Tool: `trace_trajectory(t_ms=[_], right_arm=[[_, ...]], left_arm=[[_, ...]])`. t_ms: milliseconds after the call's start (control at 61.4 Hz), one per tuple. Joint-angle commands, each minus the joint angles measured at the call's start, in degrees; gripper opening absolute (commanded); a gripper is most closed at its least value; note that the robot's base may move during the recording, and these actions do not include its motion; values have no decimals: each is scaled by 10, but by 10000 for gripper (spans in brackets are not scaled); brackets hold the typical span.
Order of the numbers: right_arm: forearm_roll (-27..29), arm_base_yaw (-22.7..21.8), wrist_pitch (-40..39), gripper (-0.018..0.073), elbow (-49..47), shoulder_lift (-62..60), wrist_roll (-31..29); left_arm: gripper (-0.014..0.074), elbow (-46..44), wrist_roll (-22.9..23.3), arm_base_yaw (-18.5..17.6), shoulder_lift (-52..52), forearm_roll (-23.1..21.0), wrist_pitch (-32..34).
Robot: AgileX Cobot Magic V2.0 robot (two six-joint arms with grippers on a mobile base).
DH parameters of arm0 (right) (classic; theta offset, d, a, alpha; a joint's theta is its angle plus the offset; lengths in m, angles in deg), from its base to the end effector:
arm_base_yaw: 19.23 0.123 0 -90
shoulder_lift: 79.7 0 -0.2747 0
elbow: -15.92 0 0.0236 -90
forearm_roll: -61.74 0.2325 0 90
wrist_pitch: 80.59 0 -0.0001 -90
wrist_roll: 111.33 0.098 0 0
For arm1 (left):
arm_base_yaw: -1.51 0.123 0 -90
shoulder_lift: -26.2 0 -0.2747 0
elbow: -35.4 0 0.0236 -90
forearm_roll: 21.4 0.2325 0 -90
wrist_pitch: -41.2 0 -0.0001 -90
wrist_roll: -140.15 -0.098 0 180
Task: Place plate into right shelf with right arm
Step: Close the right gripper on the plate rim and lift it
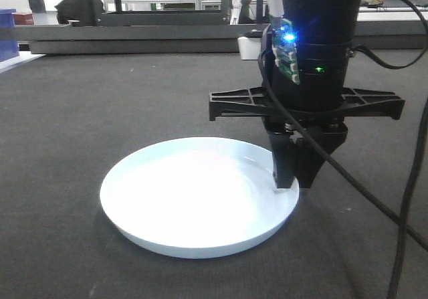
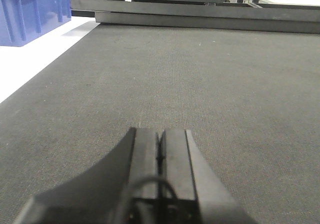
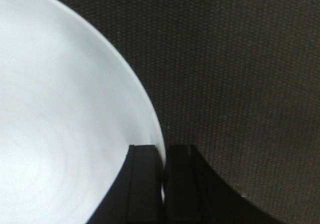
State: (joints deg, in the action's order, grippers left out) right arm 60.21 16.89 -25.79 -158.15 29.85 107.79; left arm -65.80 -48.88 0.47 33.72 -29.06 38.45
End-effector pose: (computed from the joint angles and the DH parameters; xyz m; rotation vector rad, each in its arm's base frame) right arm 0.2666 0.1919 0.2066 0.0580 2.9899 0.1278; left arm 0.0561 -0.0017 0.1990 0.0379 1.5537 -0.0003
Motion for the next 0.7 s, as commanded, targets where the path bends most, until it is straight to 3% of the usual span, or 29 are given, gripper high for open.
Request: trace_trajectory(t_ms=[0,212,407,684], right_arm=[[-10,0,12,50,-16,-35,-5],[-11,-1,-1,50,-14,-111,-40],[2,-19,-74,50,39,-213,-147],[46,-125,-191,50,186,-370,-295]], left_arm=[[-128,6,4,-1,-6,-5,52],[-128,6,4,-1,-6,-5,52],[-128,6,4,-1,-6,-5,52],[-128,6,4,-1,-6,-5,52]])
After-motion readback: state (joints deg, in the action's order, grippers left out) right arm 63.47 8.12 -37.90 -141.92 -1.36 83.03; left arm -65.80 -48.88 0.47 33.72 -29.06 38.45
